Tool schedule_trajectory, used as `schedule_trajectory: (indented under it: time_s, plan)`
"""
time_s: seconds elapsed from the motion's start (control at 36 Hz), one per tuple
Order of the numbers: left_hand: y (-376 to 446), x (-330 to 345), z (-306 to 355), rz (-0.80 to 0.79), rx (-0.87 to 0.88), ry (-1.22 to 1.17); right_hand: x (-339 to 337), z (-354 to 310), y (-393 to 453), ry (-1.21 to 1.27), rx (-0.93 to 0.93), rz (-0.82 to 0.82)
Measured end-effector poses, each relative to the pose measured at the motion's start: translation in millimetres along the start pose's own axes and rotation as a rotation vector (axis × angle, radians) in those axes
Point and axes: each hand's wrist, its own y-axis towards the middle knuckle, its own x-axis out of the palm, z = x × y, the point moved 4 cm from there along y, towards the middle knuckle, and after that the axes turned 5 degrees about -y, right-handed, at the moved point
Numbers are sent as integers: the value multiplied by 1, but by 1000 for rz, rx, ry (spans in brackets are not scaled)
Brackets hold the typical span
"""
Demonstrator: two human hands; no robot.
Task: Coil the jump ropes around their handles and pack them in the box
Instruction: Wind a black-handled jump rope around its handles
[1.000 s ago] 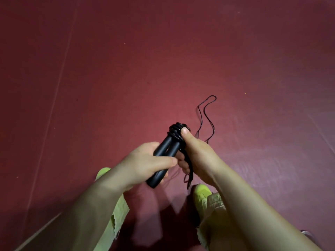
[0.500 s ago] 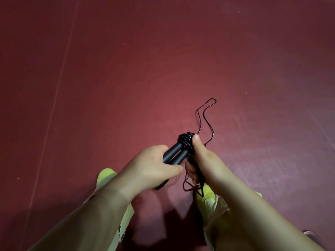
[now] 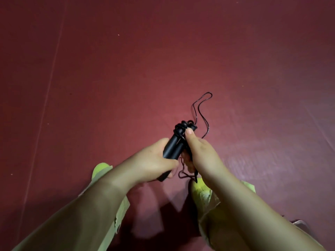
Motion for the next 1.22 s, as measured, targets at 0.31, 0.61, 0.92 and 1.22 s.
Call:
schedule_trajectory:
  time_s: [0.31,0.61,0.92,1.22]
  plan:
    - [-1,-26,-3,307,-5,548,16,-24,5,13,93,-52]
    - [-3,-55,-14,391,-70,535,25,-44,7,-533,-71,-95]
    - [-23,-18,-18,-151,19,615,-8,-52,-1,-443,-370,-195]
    - [-42,-12,0,-416,217,-404,-7,-26,0,491,-1,-597]
